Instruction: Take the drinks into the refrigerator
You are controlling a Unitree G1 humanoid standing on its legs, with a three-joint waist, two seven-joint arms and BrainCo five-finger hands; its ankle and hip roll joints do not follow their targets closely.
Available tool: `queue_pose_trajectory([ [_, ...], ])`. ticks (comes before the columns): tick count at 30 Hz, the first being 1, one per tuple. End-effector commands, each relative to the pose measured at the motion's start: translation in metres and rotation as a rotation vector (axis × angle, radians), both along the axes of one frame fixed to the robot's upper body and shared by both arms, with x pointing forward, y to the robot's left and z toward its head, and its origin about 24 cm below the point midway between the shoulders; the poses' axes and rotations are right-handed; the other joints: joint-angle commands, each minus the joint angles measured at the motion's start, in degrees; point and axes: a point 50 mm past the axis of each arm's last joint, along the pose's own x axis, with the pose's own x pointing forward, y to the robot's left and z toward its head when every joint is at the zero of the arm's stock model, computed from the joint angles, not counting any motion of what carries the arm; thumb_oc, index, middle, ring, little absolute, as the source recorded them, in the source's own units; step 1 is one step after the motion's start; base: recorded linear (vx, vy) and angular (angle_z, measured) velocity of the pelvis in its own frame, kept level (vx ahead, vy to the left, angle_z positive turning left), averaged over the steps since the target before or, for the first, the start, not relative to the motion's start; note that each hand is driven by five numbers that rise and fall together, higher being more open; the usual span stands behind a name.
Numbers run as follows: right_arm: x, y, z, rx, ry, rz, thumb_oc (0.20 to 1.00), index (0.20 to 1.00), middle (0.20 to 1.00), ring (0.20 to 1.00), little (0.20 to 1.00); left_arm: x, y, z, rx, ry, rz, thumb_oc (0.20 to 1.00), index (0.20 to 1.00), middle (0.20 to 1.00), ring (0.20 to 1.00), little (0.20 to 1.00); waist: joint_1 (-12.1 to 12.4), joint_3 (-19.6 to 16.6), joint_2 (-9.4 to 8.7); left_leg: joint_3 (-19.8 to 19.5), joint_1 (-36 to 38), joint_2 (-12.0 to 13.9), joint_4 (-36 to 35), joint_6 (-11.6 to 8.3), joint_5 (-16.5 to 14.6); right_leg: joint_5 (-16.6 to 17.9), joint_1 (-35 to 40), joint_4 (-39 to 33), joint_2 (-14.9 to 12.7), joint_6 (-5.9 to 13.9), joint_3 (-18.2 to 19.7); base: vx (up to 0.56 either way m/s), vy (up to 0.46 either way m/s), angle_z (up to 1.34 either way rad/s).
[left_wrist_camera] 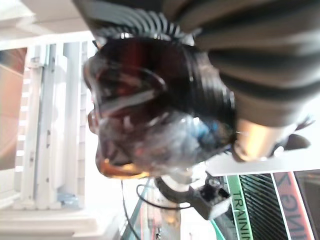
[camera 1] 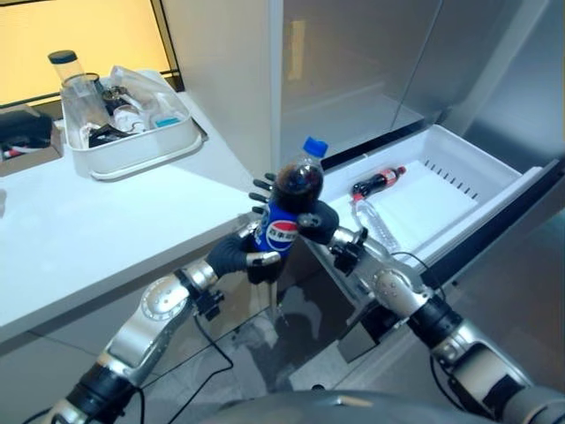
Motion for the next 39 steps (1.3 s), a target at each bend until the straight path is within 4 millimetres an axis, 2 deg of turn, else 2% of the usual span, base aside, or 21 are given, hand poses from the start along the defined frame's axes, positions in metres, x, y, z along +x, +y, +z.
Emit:
queue_pose_trajectory([
  [1,-0.003,0.028,0.065,0.213,-0.195,0.145,1.000,1.000,1.000,1.000,1.000,0.002,-0.026,0.047,-0.132,-0.237,-0.142,0.200,0.200,0.200,0.200,0.200,1.58,-1.10,-1.30,-2.74,1.39,1.22,0.04,-1.57,-4.21,-0.61,2.80,1.30,-2.69,5.74,-3.34,0.00,0.000,0.00],
  [6,-0.015,0.036,0.085,0.252,-0.277,0.216,1.000,1.000,1.000,1.000,1.000,0.003,-0.025,0.047,-0.128,-0.243,-0.135,0.200,0.200,0.200,0.200,0.200,1.57,-1.17,-1.33,-2.62,1.58,1.33,0.04,-1.58,-4.36,-0.70,2.81,1.39,-2.59,5.65,-3.42,0.00,0.000,0.00],
  [12,-0.025,0.043,0.097,0.239,-0.342,0.296,1.000,1.000,1.000,1.000,1.000,0.003,-0.027,0.048,-0.134,-0.243,-0.143,0.200,0.200,0.200,0.200,0.200,1.63,-1.23,-1.42,-2.71,1.59,1.34,0.04,-1.59,-4.39,-0.68,2.78,1.39,-2.58,5.64,-3.50,0.00,-0.001,-0.01],
  [19,-0.024,0.049,0.106,0.238,-0.382,0.308,1.000,1.000,1.000,1.000,1.000,0.002,-0.026,0.048,-0.134,-0.235,-0.150,0.200,0.200,0.200,0.200,0.200,1.90,-1.17,-1.42,-2.68,1.47,1.32,0.04,-1.56,-4.30,-0.60,2.74,1.40,-2.66,5.65,-3.51,0.00,0.000,0.00],
  [20,-0.025,0.051,0.108,0.247,-0.386,0.311,0.448,0.448,0.448,0.448,0.448,0.002,-0.027,0.047,-0.136,-0.230,-0.153,0.200,0.200,0.200,0.200,0.200,1.94,-1.21,-1.45,-2.71,1.47,1.29,0.04,-1.52,-4.33,-0.55,2.75,1.39,-2.65,5.64,-3.47,0.00,0.000,0.00],
  [21,-0.025,0.051,0.109,0.253,-0.387,0.308,0.200,0.200,0.200,0.200,0.200,0.002,-0.027,0.047,-0.137,-0.230,-0.154,0.200,0.200,0.200,0.200,0.200,1.96,-1.20,-1.46,-2.70,1.47,1.29,0.04,-1.51,-4.33,-0.55,2.75,1.41,-2.65,5.63,-3.50,0.00,0.000,0.00],
  [39,-0.024,0.053,0.108,0.262,-0.378,0.303,0.200,0.200,0.200,0.200,0.200,0.003,-0.027,0.047,-0.153,-0.222,-0.147,0.200,0.200,0.200,0.200,0.200,2.12,-1.32,-1.40,-2.67,1.57,1.47,0.04,-1.64,-4.32,-0.62,2.85,1.35,-2.69,5.55,-3.74,0.00,0.000,0.00],
])
